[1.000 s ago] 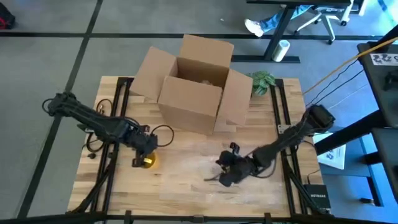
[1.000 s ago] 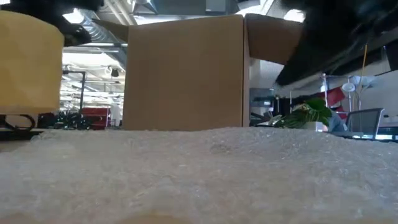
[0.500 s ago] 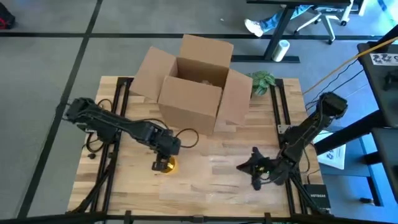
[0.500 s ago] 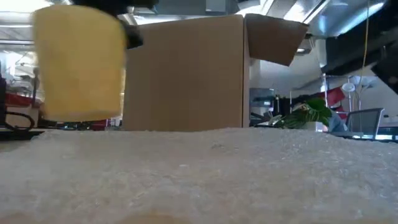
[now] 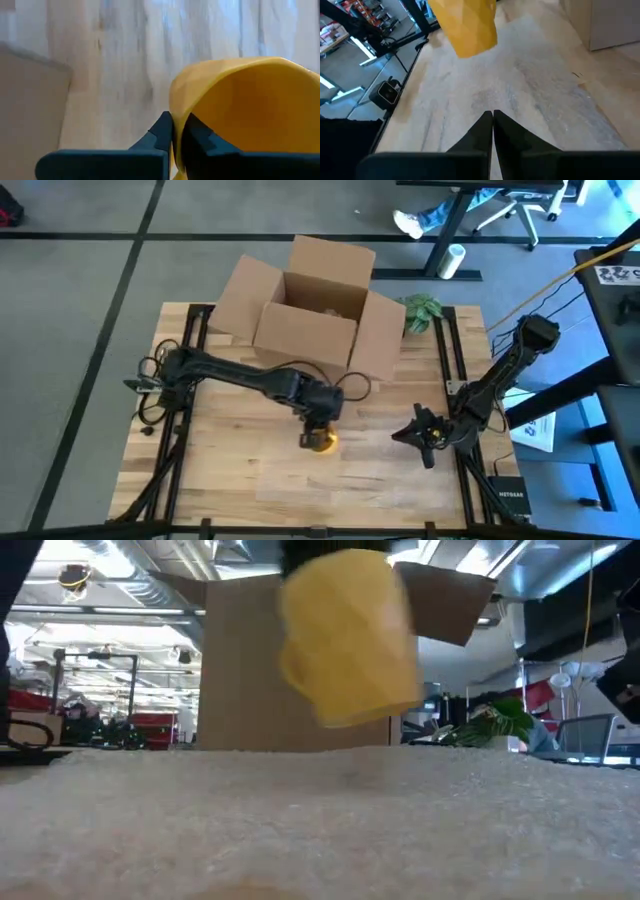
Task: Wrap mug
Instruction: Wrap the yellow mug with the bubble wrap
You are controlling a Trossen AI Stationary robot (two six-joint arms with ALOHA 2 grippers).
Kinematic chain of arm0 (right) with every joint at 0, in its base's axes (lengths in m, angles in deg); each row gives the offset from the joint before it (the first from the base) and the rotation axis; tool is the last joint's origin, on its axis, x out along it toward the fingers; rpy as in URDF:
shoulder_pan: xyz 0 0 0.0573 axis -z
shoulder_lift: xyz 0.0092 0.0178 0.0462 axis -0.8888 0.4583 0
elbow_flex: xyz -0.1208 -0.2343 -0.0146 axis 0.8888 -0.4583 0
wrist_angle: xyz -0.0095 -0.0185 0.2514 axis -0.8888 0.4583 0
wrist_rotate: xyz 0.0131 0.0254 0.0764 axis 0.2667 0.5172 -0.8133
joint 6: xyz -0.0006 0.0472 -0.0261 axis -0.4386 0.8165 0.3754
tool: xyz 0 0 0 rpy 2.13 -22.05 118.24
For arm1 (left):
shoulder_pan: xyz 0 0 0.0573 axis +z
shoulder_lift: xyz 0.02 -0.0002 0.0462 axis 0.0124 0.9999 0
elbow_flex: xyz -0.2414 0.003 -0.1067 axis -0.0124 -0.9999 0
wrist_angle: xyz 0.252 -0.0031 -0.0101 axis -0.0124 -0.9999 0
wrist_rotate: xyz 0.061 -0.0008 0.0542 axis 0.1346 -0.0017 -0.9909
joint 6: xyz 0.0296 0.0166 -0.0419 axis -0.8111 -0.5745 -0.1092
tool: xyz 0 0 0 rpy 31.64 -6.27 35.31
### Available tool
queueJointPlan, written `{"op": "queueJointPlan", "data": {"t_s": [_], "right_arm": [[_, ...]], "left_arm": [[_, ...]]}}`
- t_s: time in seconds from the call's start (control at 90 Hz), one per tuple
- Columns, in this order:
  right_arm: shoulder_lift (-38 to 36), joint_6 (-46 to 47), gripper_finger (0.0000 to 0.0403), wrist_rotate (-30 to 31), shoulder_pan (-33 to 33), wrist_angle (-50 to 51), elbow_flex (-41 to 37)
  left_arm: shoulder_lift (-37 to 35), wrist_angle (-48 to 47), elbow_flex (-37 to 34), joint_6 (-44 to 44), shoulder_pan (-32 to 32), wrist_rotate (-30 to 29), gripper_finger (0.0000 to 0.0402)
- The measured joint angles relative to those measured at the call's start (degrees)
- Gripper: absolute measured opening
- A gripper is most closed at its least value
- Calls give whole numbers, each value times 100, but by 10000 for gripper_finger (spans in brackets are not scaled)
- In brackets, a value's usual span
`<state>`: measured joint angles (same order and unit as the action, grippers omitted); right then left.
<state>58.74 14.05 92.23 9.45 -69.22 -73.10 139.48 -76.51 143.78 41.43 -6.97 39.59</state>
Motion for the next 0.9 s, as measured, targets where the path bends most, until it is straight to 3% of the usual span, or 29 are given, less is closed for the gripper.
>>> {"op": "queueJointPlan", "data": {"t_s": [0.244, 0.389, 0.578, 0.9], "right_arm": [[-2, -186, 0, -98, 4, 4, 0], [-1, -186, 0, -98, 4, 6, 0], [-1, -176, 0, -96, 4, -36, 0], [1, -157, 0, -37, 4, -359, 0]], "left_arm": [[872, -81, 894, -13, 63, 497, 0], [1071, -400, 987, 120, -6, 502, 0], [1078, -1268, 984, 323, -183, -231, 0], [1026, -2034, 757, 745, -410, -441, 0]]}}
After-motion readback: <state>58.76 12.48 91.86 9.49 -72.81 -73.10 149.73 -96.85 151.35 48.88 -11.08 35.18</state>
